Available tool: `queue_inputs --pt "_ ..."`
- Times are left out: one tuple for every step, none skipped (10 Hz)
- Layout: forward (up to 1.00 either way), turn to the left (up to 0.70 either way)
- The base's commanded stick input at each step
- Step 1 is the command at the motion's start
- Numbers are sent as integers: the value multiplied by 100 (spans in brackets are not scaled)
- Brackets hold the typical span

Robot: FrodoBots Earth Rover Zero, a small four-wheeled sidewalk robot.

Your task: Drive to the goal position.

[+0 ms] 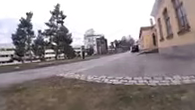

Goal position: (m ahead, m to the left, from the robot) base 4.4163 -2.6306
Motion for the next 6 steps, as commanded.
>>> queue_inputs --pt "0 0" --pt "0 0" --pt "0 0" --pt "0 0" --pt "0 0" --pt "0 0"
